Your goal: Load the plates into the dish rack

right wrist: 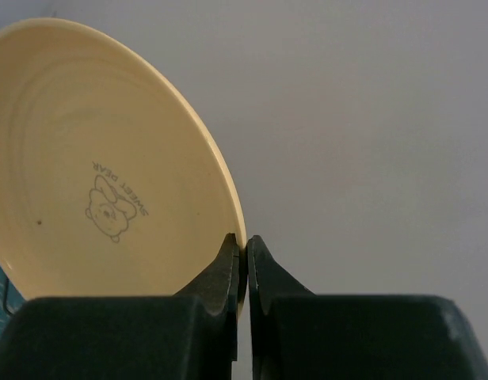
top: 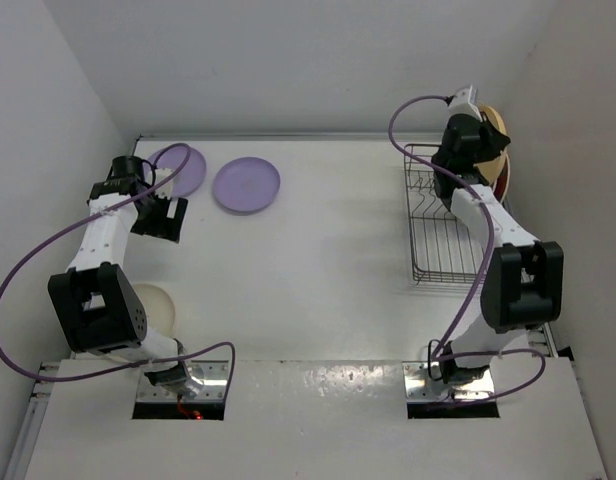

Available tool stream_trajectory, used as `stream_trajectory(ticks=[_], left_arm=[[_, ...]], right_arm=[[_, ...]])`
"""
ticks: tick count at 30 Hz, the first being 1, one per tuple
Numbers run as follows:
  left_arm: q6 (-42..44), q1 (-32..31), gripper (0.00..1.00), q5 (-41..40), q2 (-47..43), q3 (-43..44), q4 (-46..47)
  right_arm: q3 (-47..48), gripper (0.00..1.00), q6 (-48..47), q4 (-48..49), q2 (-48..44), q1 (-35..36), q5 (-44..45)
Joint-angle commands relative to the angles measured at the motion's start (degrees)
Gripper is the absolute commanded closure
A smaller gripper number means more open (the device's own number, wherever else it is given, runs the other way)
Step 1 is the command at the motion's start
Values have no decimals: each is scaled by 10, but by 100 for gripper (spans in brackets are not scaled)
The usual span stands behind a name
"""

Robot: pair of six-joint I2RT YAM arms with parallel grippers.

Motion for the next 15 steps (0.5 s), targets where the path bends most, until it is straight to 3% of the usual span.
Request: stream_trajectory(ticks=[1,11,15], left_arm=[[5,7,6,3,-5,8,2],[5,7,6,9,-11,8,-8],[10,7,6,9,-11,13,-8]], right_arm=[[-6,100,-68,104,5,-3,44],[-69,100,-38,140,44,10,93],[-105,100,-74,210,50,33,130]])
